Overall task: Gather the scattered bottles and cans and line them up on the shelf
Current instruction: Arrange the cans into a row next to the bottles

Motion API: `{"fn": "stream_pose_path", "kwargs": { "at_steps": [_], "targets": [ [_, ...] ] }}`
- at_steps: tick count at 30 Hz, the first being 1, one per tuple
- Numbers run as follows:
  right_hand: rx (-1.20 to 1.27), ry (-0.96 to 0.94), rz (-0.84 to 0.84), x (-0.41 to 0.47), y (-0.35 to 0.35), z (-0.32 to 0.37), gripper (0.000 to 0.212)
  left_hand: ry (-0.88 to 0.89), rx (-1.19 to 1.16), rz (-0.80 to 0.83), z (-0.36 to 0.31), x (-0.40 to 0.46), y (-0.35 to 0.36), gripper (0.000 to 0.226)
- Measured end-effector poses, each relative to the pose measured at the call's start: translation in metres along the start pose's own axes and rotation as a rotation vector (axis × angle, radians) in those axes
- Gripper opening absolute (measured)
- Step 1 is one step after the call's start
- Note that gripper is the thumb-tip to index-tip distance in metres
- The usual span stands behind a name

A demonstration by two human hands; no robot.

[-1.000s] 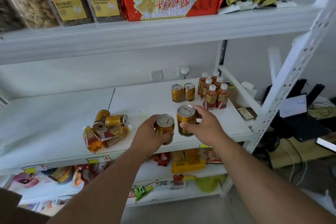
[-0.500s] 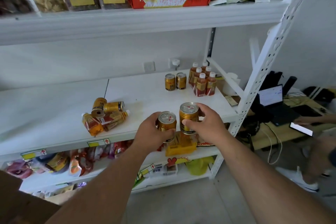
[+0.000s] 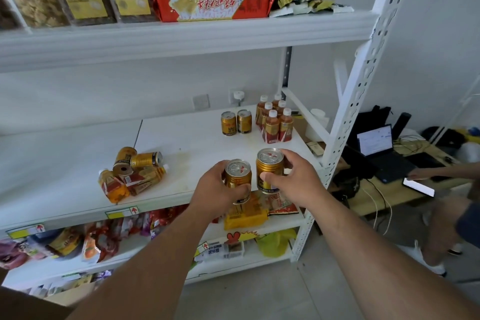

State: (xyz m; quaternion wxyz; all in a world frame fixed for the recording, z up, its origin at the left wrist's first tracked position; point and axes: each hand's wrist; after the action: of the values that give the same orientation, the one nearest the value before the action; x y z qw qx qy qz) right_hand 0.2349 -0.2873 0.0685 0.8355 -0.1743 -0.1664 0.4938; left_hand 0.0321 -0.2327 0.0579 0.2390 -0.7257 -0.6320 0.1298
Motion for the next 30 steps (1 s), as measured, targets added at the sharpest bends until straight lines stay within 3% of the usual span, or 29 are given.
{"fn": "stream_pose_path", "kwargs": {
  "at_steps": [13, 30],
  "targets": [
    [-0.014, -0.035, 0.082, 0.074, -0.029, -0.02, 0.079, -0.058, 0.04, -0.103, -0.03, 0.042, 0.051, 0.064],
    [-0.037, 0.003, 0.147, 0.192, 0.046, -0.014, 0.084, -0.101, 0.034, -0.113, 0.02, 0.172, 0.049, 0.058]
  ]
}}
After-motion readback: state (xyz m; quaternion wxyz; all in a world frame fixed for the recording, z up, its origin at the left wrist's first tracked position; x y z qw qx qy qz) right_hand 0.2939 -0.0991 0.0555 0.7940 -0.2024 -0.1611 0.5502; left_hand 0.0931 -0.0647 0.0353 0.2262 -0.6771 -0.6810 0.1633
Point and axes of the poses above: each hand's wrist, its own x-axis towards the middle knuckle, its own y-axis out of the palm, z = x × y, and after that the axes turned 9 degrees about -z, right-handed
